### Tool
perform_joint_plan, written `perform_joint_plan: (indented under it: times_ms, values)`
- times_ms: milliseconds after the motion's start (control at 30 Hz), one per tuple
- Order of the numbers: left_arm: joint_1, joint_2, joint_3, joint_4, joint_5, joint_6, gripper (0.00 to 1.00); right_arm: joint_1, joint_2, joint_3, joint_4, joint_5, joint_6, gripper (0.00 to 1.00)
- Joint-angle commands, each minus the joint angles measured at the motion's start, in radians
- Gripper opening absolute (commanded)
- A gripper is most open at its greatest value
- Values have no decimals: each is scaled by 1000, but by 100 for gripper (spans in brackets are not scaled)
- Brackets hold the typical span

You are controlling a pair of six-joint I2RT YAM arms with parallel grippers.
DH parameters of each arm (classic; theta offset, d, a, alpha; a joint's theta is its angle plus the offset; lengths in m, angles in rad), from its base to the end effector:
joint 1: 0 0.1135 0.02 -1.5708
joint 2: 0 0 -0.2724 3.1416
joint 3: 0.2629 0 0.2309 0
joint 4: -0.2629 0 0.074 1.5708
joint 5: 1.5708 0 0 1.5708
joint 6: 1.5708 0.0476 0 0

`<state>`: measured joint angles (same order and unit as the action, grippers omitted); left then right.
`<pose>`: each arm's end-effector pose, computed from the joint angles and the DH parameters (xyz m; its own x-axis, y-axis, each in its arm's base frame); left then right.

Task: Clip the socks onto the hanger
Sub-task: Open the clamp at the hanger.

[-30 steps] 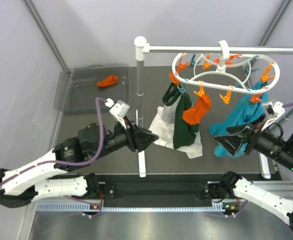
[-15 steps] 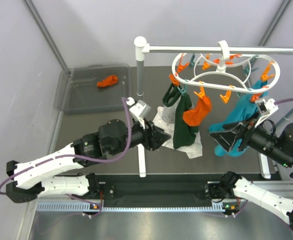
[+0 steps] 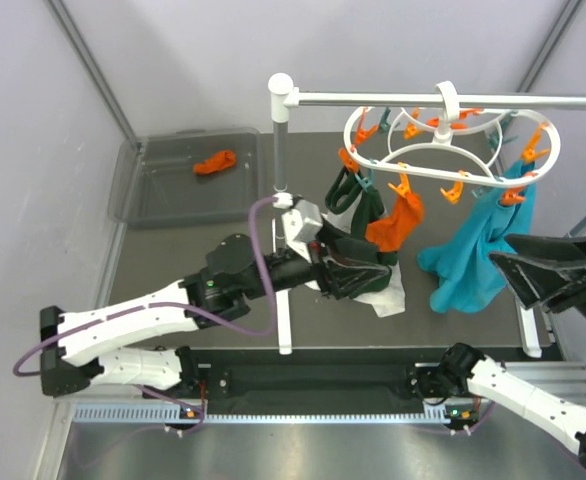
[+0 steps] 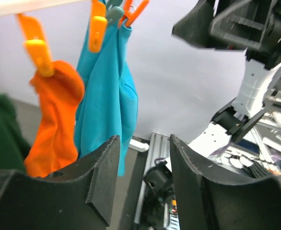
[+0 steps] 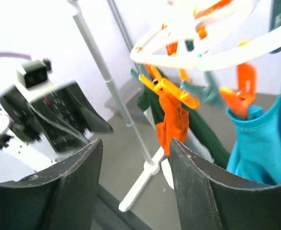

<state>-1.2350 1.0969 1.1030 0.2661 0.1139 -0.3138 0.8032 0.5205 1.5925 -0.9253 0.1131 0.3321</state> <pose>0.0724 -0.2238 0.4499 -0.2164 -0.3106 -0.9256 0.9539 0.1347 -0.2682 -0.0256 -0.0342 0.4912 -0.1119 0.3506 -0.9298 -0.6357 0.6939 0.3381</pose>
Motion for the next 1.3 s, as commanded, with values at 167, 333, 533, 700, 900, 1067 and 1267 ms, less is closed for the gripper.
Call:
perform_joint_plan:
  times_ms: [167,333,533,700,900,1067,1267]
  values:
    - [-52,198,50,373,26,289,60,11,-16,9,135,49,-57,54]
    - [-63,351,103,553,15,467,64,11,-11,3,167,45,-79,48]
    - [-67,500,196,649,-23,650,64,10,4,-5,154,-18,-143,45]
    - [-67,603,244,769,-175,696,67,11,-20,-32,163,-35,-200,46]
    - [-66,662,279,860,-275,644,50,11,-23,-29,146,-24,-231,45]
    - [-69,699,310,903,-322,631,45,10,-19,-31,137,-15,-251,46]
    - [-69,727,336,927,-312,637,48,10,-2,-48,152,-9,-295,46]
